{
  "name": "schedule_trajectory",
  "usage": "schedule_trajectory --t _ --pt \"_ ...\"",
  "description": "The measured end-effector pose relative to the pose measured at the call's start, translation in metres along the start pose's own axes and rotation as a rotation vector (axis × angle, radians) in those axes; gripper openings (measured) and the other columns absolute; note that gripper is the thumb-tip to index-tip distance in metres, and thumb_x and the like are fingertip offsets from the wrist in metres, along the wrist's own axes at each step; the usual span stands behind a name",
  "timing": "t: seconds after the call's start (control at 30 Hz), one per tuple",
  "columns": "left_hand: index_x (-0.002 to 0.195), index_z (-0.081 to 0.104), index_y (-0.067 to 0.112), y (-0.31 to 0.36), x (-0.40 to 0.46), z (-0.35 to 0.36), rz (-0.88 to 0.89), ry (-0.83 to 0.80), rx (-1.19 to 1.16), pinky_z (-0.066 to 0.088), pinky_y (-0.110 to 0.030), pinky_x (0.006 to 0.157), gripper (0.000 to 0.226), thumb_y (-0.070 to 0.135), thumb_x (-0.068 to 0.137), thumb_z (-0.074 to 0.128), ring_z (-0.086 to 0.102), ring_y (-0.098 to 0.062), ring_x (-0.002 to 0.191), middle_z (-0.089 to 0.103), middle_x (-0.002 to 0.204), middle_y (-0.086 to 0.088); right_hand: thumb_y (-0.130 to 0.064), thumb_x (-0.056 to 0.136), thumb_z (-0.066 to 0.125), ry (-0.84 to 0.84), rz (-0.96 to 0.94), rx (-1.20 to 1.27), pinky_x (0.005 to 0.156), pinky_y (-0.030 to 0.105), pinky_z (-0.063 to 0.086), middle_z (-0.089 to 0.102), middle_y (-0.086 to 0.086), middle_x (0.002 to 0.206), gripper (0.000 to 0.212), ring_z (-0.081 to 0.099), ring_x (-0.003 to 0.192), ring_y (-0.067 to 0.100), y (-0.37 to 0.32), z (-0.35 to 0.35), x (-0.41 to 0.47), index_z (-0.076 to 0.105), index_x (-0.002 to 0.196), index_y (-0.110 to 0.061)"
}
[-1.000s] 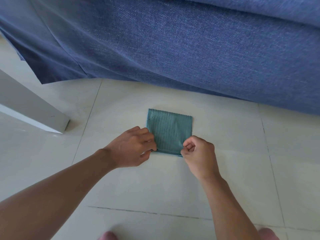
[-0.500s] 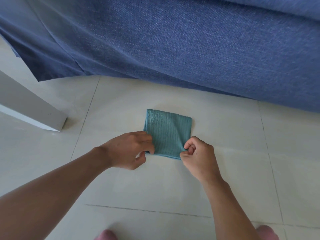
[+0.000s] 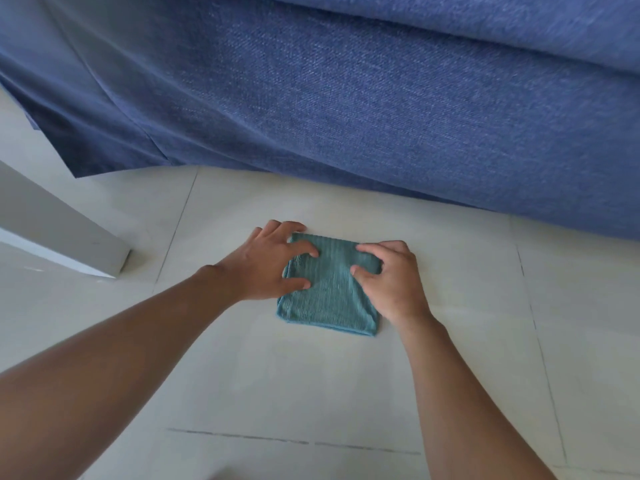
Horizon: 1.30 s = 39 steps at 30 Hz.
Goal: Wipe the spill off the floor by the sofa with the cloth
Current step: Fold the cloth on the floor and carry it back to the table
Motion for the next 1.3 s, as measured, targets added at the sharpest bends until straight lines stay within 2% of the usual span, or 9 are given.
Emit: schedule_trajectory --t 0.17,0.37,0.47,0.67,0.77,0.9,0.97,1.1,1.3 --pt "0.137 0.052 0.041 0.004 0.004 -0.002 -0.064 -0.010 -0.016 0.029 -0.042 0.110 0.068 0.057 0.075 0.075 0.033 -0.022 0.132 0.037 0.147 0.003 -0.024 0.087 0.074 -0.003 0.042 -0.078 0.100 0.016 0.025 0.046 -0.002 0.127 0.046 0.036 0.112 0.016 0.006 -0.001 -0.005 0.063 0.131 -0.027" --pt "0.126 0.064 0.034 0.000 0.002 -0.008 -0.110 0.044 -0.349 0.040 -0.029 0.103 0.046 0.021 0.084 0.077 0.049 -0.011 0.111 0.045 0.119 0.010 -0.008 0.089 0.068 0.081 0.146 0.097 0.086 0.029 0.042 0.065 0.003 0.094 0.020 0.057 0.105 0.034 0.009 0.005 -0.003 0.066 0.106 -0.017" --pt "0.124 0.065 0.034 0.001 -0.008 -0.008 -0.120 0.148 -0.497 0.043 -0.020 0.093 0.052 0.015 0.079 0.082 0.055 -0.008 0.099 0.042 0.116 0.012 -0.008 0.088 0.067 0.152 0.095 0.192 0.093 0.039 0.046 0.064 0.001 0.096 0.027 0.059 0.102 0.031 0.005 0.003 -0.010 0.060 0.088 -0.034" --pt "0.138 0.053 0.026 0.021 -0.020 -0.014 -0.145 0.181 -0.735 0.053 -0.015 0.078 0.075 0.007 0.074 0.086 0.054 -0.001 0.081 0.032 0.121 0.013 -0.013 0.100 0.053 0.135 0.010 0.478 0.053 0.037 0.039 0.053 0.014 0.065 0.032 0.044 0.052 0.026 -0.017 -0.003 -0.028 0.048 0.099 -0.044" --pt "0.142 0.050 0.027 0.021 -0.023 -0.023 -0.165 0.198 -0.706 0.050 -0.012 0.074 0.075 0.001 0.077 0.079 0.054 -0.005 0.083 0.033 0.123 0.007 -0.004 0.098 0.057 -0.018 -0.020 0.611 0.069 0.035 0.055 0.070 0.018 0.091 0.044 0.066 0.075 0.024 -0.026 -0.010 -0.028 0.058 0.126 -0.038" --pt "0.142 0.050 0.027 0.014 -0.032 -0.041 -0.259 0.160 -0.748 0.050 -0.012 0.064 0.076 -0.006 0.077 0.072 0.051 -0.004 0.087 0.032 0.127 0.005 -0.010 0.084 0.078 -0.271 0.020 0.487 0.073 0.040 0.054 0.063 0.035 0.079 0.041 0.060 0.065 0.041 -0.027 -0.014 -0.023 0.076 0.107 -0.043" --pt "0.142 0.049 0.027 0.013 -0.044 -0.053 -0.299 0.132 -0.736 0.049 -0.012 0.061 0.075 -0.006 0.078 0.070 0.051 -0.007 0.087 0.030 0.130 0.005 -0.008 0.081 0.079 -0.342 0.033 0.465 0.089 0.050 0.058 0.068 0.037 0.092 0.041 0.067 0.084 0.051 -0.038 -0.018 -0.020 0.078 0.102 -0.043" --pt "0.143 0.048 0.024 0.013 -0.077 -0.100 -0.403 0.199 -0.732 0.050 -0.012 0.063 0.075 -0.005 0.078 0.071 0.052 -0.007 0.087 0.030 0.131 0.004 -0.004 0.083 0.076 -0.415 -0.004 0.469 0.075 0.026 0.056 0.076 0.019 0.088 0.036 0.073 0.075 0.020 -0.096 -0.031 -0.013 0.079 0.098 -0.037" --pt "0.146 0.045 0.018 0.040 -0.123 -0.225 -0.459 0.422 -0.665 0.050 -0.011 0.068 0.075 -0.004 0.080 0.072 0.054 -0.008 0.077 0.030 0.134 0.000 -0.010 0.080 0.081 -0.451 -0.256 0.479 0.071 0.022 0.053 0.074 -0.004 0.091 0.032 0.061 0.065 0.004 -0.217 -0.073 -0.012 0.077 0.096 -0.037"
Point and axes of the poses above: each hand's wrist, its own x-axis towards the middle knuckle, its own z-axis out of the palm, y = z × x, the point moved 1 cm from there along x, towards the middle knuckle
